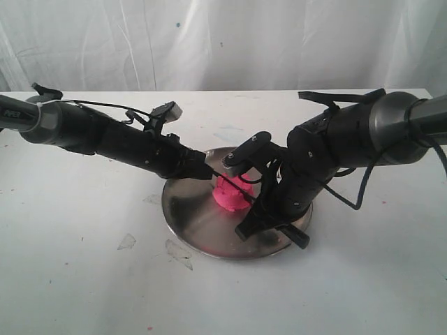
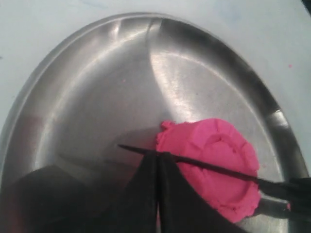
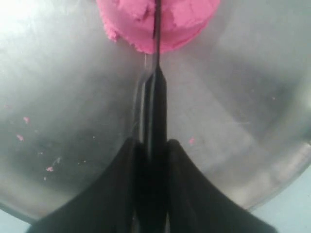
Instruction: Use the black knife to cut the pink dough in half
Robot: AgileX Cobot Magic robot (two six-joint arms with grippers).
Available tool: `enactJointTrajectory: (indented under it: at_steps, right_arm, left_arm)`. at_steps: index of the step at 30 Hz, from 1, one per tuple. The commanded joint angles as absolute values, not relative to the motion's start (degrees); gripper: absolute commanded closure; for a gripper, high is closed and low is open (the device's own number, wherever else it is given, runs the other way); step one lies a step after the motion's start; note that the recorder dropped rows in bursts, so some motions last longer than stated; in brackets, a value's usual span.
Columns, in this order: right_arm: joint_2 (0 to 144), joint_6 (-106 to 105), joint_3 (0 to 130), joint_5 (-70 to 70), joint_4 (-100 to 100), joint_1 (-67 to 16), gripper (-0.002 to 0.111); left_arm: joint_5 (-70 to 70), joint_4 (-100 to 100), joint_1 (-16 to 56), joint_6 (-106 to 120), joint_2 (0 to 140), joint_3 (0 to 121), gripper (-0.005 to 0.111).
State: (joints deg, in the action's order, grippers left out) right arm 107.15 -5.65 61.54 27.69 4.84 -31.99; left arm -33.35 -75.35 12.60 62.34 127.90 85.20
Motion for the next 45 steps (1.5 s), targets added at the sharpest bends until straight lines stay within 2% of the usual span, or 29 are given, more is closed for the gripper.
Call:
enactJointTrajectory:
  at_steps: [1, 14, 25, 45]
  right_arm:
    - [107.1, -5.3, 61.9, 26.8, 4.9, -32.0, 0.108]
    - [107.1, -5.3, 61.9, 26.5, 4.9, -32.0, 0.108]
    - [107.1, -5.3, 61.9, 26.5, 4.9, -32.0, 0.108]
    - [107.1, -5.3, 61.9, 26.2, 4.9, -32.0, 0.108]
  left_arm:
    - [-33.5, -73.2, 12.7, 61.0, 127.3, 84.8, 0.107]
    - [-27.2, -70.7, 12.9, 61.4, 121.7, 84.8, 0.107]
    - [-20.5, -68.4, 17.5, 63.0, 121.7, 84.8, 0.107]
    - [-20.9, -57.4, 18.0, 54.3, 123.6, 88.1, 0.107]
